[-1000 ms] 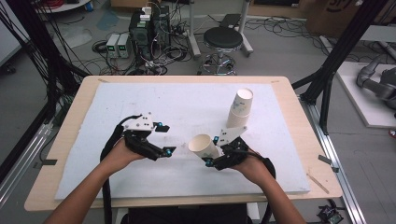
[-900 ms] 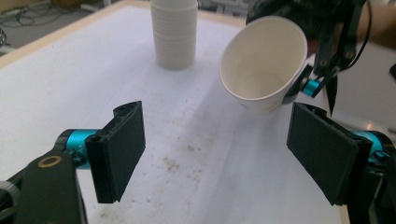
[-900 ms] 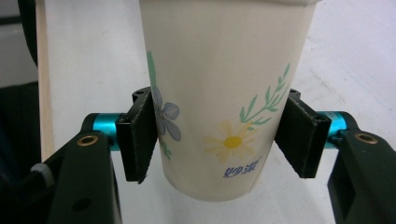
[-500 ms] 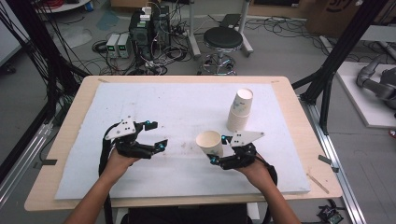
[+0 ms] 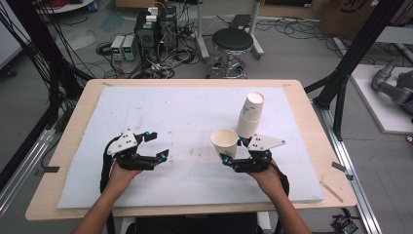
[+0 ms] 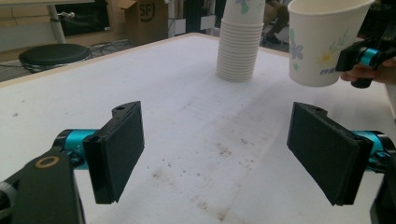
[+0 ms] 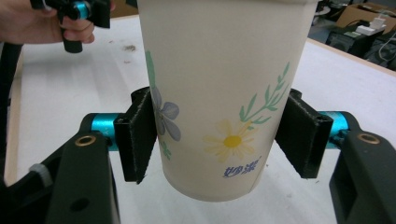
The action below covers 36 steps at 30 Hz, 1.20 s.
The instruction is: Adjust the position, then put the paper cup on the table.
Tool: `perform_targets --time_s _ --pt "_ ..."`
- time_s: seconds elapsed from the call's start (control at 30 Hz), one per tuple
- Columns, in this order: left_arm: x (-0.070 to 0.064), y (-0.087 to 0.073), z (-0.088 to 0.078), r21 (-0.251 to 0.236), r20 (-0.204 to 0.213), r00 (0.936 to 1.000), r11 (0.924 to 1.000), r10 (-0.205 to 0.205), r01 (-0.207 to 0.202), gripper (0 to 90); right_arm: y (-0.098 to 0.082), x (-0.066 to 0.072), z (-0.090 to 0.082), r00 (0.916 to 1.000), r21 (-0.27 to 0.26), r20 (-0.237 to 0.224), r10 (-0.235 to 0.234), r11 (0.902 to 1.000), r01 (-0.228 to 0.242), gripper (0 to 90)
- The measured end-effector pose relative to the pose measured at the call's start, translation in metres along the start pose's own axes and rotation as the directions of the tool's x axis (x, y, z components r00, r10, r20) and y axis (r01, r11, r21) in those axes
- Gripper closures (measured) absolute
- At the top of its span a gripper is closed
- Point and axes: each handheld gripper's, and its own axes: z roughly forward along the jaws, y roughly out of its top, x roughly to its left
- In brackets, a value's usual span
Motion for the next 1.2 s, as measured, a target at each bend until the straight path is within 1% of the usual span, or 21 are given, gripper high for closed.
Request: perform_targets --time_s 0.07,0.13,0.2,0.23,0.3,0.47,0.6,0.63,0.73,0.83,0.9,1.07,1.2 --pt "0.001 0.000 -0.001 -0.010 -0.002 1.0000 1.0000 -0.002 0.002 18.9 0.000 0.000 -0.001 0.9999 -0.015 0.011 0.006 0.9999 -0.006 34.9" --pt "0.003 0.000 -0.002 -0.025 -0.016 0.9999 0.9997 -0.007 0.006 19.0 0.000 -0.001 -0.004 0.9997 -0.035 0.019 0.017 0.9993 -0.016 34.9" --pt "0.004 0.000 -0.003 -0.021 -0.017 0.9998 0.9997 -0.009 0.009 18.9 0.000 -0.002 -0.006 0.9993 -0.059 0.026 0.028 0.9979 -0.027 34.9" --pt "0.004 0.000 -0.003 -0.021 -0.021 0.9997 0.9998 -0.007 0.007 18.9 0.000 -0.002 -0.007 0.9989 -0.067 0.029 0.038 0.9971 -0.036 34.9" --pt "0.003 0.000 -0.003 -0.028 -0.024 0.9996 0.9995 -0.013 0.012 18.9 -0.001 -0.004 -0.007 0.9983 -0.080 0.038 0.044 0.9959 -0.041 34.8" --pt "0.004 0.000 -0.005 -0.019 -0.031 0.9995 0.9998 0.002 -0.003 18.9 -0.004 -0.004 -0.005 0.9975 -0.080 0.046 0.055 0.9955 -0.051 34.8" --pt "0.004 0.000 -0.005 -0.020 -0.034 0.9994 0.9998 0.003 -0.003 18.9 -0.003 -0.003 -0.002 0.9975 -0.073 0.051 0.049 0.9963 -0.045 34.7" --pt "0.004 0.001 -0.006 -0.019 -0.034 0.9994 0.9998 0.004 -0.004 18.9 -0.003 -0.003 -0.002 0.9975 -0.071 0.057 0.041 0.9968 -0.037 34.7" --pt "0.005 0.001 -0.007 -0.018 -0.038 0.9993 0.9998 0.003 -0.004 18.9 -0.002 -0.004 0.000 0.9967 -0.067 0.063 0.051 0.9966 -0.047 34.7" --pt "0.005 0.000 -0.008 -0.013 -0.043 0.9991 0.9999 0.001 -0.002 18.9 0.000 -0.004 0.005 0.9958 -0.056 0.075 0.052 0.9973 -0.048 34.7" --pt "0.006 0.000 -0.009 -0.009 -0.045 0.9990 1.0000 0.002 -0.002 18.9 0.002 -0.004 0.010 0.9957 -0.049 0.073 0.057 0.9974 -0.054 34.7" --pt "0.008 -0.002 -0.011 0.004 -0.045 0.9990 1.0000 -0.005 0.005 18.9 0.009 -0.004 0.029 0.9943 -0.033 0.091 0.055 0.9981 -0.052 34.7" --pt "0.011 -0.003 -0.014 -0.001 -0.056 0.9983 0.9999 -0.015 0.015 18.9 0.013 -0.007 0.047 0.9931 -0.036 0.090 0.076 0.9967 -0.073 34.7"
